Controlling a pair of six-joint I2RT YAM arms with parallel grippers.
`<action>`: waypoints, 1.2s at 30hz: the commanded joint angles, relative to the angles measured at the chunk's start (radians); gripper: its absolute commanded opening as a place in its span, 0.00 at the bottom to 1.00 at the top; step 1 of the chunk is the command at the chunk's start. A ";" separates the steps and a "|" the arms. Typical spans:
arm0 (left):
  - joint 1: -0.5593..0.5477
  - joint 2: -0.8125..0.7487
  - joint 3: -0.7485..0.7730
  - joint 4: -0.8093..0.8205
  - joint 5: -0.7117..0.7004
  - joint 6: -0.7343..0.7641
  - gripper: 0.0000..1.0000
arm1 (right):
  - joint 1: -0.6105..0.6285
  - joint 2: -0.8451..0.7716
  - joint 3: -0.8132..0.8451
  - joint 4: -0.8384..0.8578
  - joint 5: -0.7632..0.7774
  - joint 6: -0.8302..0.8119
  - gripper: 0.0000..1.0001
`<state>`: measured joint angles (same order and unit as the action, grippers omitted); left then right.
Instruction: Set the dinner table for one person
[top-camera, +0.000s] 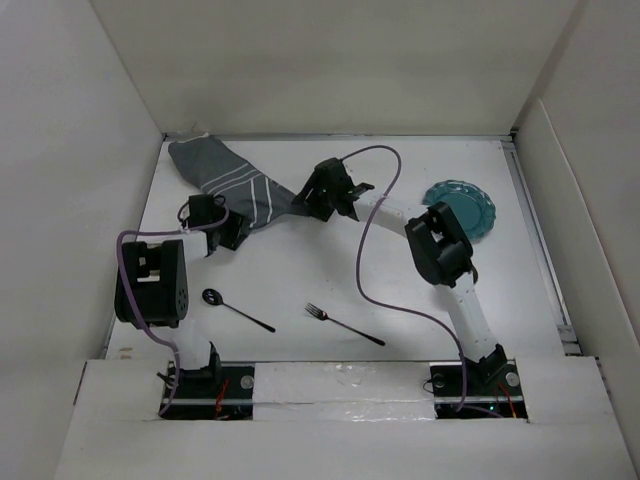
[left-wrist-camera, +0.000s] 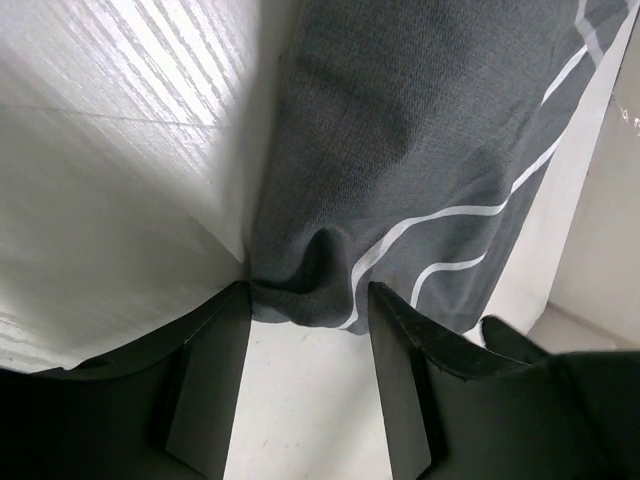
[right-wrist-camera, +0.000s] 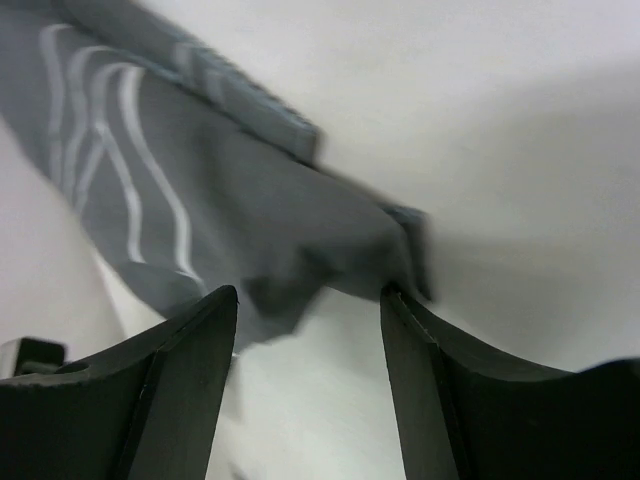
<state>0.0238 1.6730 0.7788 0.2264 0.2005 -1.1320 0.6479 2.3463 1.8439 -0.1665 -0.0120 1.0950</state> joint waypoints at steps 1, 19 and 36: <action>-0.013 0.013 0.043 -0.005 -0.024 -0.014 0.46 | 0.004 -0.113 -0.084 0.005 0.130 0.054 0.64; -0.013 0.057 0.189 -0.133 -0.130 0.078 0.00 | -0.070 0.182 0.342 -0.077 -0.147 -0.023 0.65; -0.013 0.050 0.280 -0.194 -0.176 0.173 0.00 | -0.057 0.278 0.442 -0.070 -0.250 -0.017 0.66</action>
<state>0.0124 1.7401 1.0294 0.0505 0.0441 -0.9939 0.5797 2.6122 2.2547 -0.2512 -0.2241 1.0809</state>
